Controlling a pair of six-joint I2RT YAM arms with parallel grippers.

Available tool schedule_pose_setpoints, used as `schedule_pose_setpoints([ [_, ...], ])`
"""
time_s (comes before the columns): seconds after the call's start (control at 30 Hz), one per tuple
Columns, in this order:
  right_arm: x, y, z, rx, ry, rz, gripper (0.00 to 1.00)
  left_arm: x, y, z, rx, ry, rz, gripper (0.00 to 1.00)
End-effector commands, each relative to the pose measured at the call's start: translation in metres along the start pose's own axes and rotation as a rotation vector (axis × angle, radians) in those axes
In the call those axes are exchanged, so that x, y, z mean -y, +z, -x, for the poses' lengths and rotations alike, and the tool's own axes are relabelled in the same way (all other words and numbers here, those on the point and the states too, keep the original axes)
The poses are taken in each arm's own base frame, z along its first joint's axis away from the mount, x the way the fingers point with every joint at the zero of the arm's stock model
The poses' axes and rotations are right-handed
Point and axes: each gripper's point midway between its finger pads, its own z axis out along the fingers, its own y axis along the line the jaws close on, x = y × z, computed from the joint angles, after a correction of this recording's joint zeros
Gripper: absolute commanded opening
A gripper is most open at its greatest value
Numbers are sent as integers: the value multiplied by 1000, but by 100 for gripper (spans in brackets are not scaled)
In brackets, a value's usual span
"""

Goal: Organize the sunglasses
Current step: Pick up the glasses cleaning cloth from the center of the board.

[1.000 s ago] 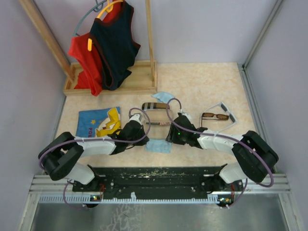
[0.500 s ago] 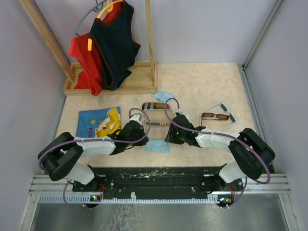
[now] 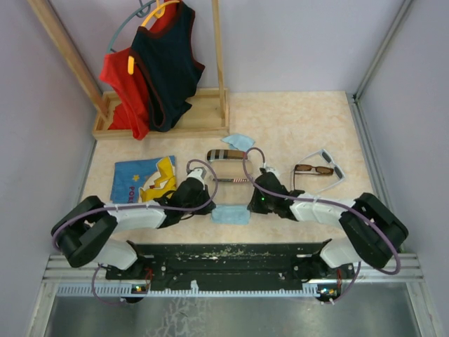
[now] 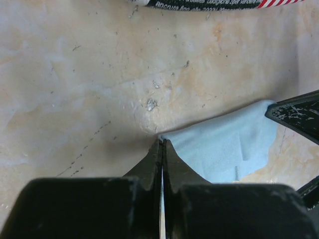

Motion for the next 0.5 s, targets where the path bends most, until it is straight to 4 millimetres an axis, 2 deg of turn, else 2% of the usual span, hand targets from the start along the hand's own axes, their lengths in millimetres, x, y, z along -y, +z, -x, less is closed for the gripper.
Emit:
schedule_pose_setpoints([
  [0.0,-8,-13,15,107,-56,86,0,4,-8,-2,1,37,-44,0],
  [0.3,-35,-25,32,214,-124,250,0,25,-12,17,56,86,-128,0],
  [0.47,-39,-32,44,267,-122,260,0,34,-14,32,104,92,-152,0],
])
